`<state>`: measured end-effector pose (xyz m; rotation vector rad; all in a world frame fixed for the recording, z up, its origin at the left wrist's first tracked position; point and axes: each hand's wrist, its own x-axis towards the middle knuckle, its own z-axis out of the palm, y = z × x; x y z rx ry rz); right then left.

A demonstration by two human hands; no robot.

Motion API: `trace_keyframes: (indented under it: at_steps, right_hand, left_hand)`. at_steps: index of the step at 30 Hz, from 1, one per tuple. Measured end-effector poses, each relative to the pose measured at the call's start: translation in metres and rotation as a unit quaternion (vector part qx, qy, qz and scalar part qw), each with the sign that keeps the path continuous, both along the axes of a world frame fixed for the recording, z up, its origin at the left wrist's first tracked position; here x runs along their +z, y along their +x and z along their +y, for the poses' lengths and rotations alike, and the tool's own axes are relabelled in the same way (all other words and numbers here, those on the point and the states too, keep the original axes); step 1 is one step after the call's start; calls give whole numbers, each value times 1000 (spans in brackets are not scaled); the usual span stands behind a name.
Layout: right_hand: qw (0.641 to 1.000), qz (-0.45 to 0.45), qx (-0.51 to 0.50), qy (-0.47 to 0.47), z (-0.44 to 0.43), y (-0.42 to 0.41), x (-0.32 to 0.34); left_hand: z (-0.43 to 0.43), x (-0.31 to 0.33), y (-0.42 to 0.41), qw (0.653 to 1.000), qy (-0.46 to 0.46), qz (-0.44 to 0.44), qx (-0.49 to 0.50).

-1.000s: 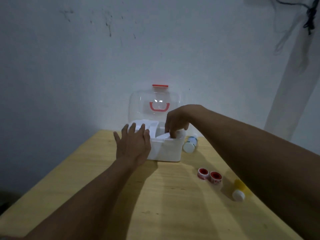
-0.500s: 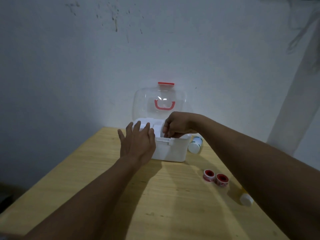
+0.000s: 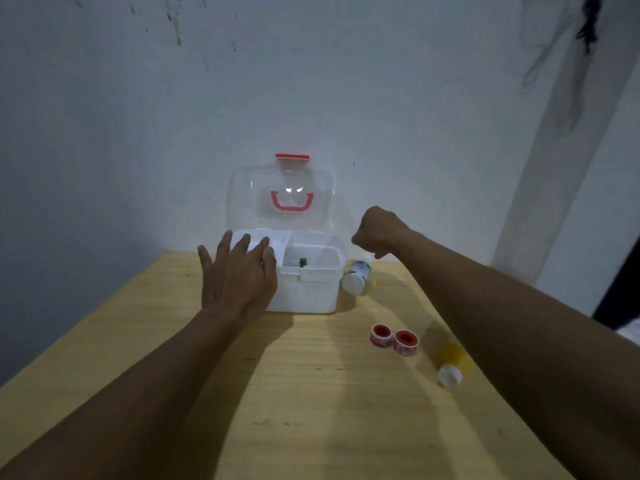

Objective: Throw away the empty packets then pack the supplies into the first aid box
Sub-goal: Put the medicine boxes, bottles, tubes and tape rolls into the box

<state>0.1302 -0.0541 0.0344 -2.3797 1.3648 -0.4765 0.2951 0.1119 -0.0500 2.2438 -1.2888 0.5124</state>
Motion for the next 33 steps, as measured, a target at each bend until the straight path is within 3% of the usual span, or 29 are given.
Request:
trace_keyframes:
  at_steps: [6,10,15,26,33]
  right_hand:
    - [996,28,-42,76,-9,-1,-33]
    - [987,-21,-68,145,-16,0,-43]
    - [981,-22,-74,179,-13,-12,-34]
    - [982,-179,52,-21,18,-3,56]
    - [987,-70,95,-105,31,37,41]
  left_hand:
    - [0,-2,-1,1000,-9,-1,4]
    - [-1,-3,-1,1000,-17,4,5]
    - [-3,-4,-1,1000,-22,8,-2]
    - [-2,-4,-2,1000,-22,18,-4]
    - [-1,-4,-1,1000,-16,19,-4]
